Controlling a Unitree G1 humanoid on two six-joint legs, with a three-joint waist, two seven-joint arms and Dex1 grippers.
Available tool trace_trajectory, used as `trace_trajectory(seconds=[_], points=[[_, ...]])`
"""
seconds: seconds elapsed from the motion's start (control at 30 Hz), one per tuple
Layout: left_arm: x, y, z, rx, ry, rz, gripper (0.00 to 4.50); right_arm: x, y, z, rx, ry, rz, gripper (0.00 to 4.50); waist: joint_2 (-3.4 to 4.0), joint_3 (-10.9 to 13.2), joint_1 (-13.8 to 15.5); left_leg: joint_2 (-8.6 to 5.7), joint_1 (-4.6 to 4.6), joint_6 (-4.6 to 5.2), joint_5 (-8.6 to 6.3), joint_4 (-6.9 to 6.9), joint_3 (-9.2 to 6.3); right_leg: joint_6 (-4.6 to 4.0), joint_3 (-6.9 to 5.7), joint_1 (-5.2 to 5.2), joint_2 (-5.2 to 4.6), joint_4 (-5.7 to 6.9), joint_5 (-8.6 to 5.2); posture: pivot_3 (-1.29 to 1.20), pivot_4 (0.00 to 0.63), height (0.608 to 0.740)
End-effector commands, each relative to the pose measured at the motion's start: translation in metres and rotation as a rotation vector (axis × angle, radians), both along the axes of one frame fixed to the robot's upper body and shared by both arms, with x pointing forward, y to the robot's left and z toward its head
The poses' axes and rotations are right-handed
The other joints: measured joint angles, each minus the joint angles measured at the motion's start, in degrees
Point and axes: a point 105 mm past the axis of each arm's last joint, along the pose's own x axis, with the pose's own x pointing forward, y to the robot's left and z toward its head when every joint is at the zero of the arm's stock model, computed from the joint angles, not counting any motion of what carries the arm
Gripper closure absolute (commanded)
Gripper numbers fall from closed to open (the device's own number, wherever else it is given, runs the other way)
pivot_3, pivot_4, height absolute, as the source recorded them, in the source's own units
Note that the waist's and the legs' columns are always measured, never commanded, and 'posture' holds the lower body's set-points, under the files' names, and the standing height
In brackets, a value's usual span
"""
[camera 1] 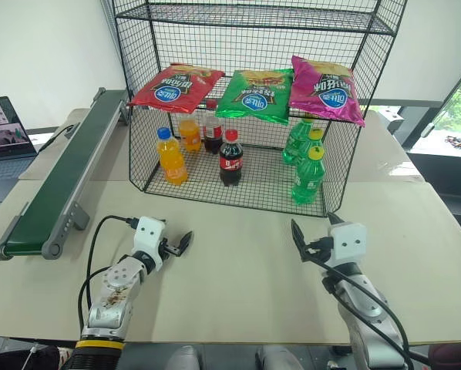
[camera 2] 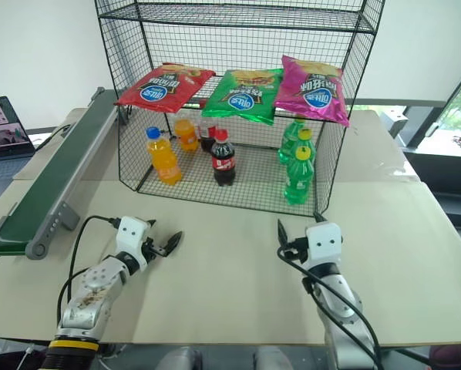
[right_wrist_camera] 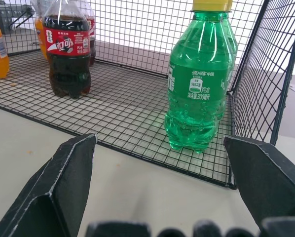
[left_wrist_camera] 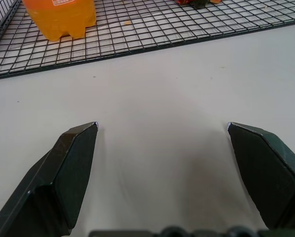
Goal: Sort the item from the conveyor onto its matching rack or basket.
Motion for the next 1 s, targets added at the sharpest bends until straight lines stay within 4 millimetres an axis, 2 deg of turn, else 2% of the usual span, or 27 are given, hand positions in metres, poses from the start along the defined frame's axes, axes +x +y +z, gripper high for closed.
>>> trace_trajectory(seconds=[0.03, 1.0], points=[[0.005, 0.0007, 0.017, 0.005, -0.058, -0.007, 0.03, -0.0028, -0.0001, 0.0181, 0.0, -0.065, -0.005, 0.0, 0.0, 0.0, 0.0, 0.0, 0.0, 0.0, 0.0, 0.0, 0.0, 0.0, 0.0, 0.0, 0.0, 0.0, 0.0, 0.0, 0.15, 0.738], [0.0044, -0.0007, 0.0188, 0.005, -0.066, -0.007, 0.03, 0.0008, 0.0068, 0.0171, 0.014, -0.065, 0.011, 0.0, 0.0, 0.0, 0.0, 0.0, 0.0, 0.0, 0.0, 0.0, -0.01, 0.0, 0.0, 0.0, 0.0, 0.0, 0.0, 0.0, 0.15, 0.738]])
